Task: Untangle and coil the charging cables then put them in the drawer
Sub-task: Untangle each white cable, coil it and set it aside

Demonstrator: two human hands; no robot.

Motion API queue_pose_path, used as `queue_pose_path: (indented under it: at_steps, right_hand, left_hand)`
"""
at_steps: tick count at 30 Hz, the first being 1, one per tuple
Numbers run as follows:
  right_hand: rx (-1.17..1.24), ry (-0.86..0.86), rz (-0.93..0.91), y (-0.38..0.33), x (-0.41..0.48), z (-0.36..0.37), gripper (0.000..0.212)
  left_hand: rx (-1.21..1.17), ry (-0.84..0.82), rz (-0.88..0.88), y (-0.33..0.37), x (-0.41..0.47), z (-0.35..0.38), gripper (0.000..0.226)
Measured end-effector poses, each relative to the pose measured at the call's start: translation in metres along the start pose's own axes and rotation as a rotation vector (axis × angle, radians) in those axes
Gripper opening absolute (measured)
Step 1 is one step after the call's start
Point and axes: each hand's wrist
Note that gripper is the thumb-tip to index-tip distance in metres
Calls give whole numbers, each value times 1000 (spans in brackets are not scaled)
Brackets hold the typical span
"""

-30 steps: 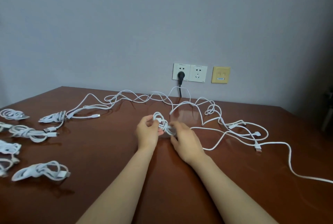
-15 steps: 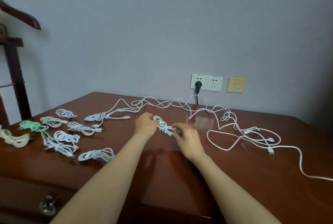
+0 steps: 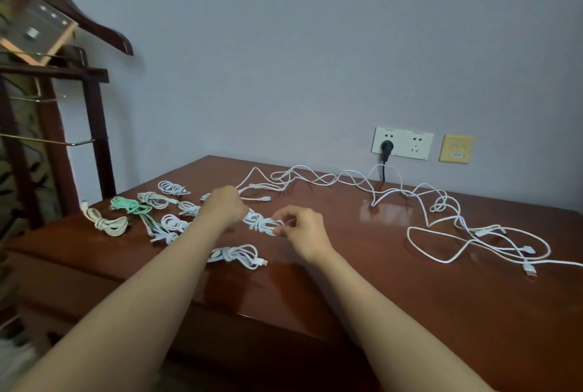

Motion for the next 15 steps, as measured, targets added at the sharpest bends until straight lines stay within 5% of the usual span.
queue_pose_path:
  at_steps: [15]
  right_hand:
    - [-19, -131, 53, 1, -1, 29, 8]
  left_hand:
    - [530, -10, 149, -6, -10, 11, 33]
Point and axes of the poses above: each hand's wrist, its own x-axis towards the middle knuckle, its own z-axis out of the palm, y = z × x, and after that the axes turned 7 degrees about y, right-handed
